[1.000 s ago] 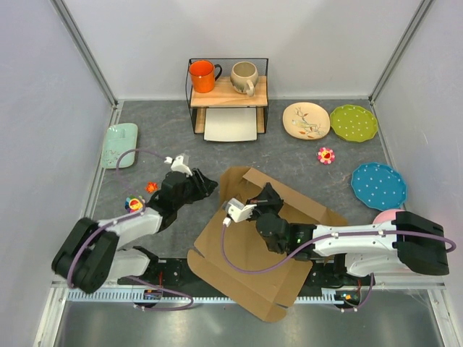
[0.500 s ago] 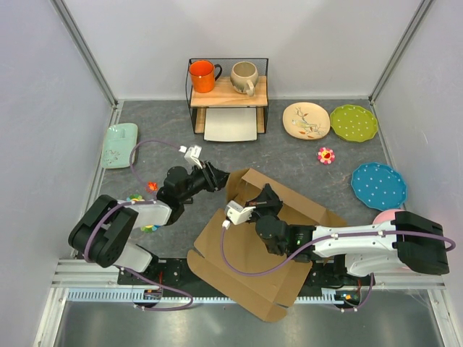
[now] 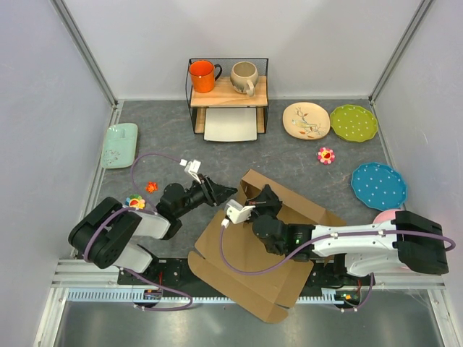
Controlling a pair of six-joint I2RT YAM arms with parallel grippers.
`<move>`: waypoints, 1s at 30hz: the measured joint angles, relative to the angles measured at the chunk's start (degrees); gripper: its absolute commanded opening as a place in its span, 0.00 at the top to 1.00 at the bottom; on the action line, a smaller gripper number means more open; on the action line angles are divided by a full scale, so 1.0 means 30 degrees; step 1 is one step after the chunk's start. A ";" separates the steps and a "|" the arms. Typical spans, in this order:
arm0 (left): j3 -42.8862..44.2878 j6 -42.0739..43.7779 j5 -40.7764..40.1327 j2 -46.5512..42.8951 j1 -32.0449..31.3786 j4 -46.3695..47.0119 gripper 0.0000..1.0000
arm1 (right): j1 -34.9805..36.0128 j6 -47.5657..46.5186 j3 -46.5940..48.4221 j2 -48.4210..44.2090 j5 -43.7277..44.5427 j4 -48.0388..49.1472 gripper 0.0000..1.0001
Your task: Fold the paper box
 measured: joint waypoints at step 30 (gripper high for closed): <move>-0.1122 0.0641 0.1428 -0.0576 -0.1443 0.2331 0.25 | 0.0029 0.3045 0.0721 -0.0590 -0.0313 -0.2958 1.00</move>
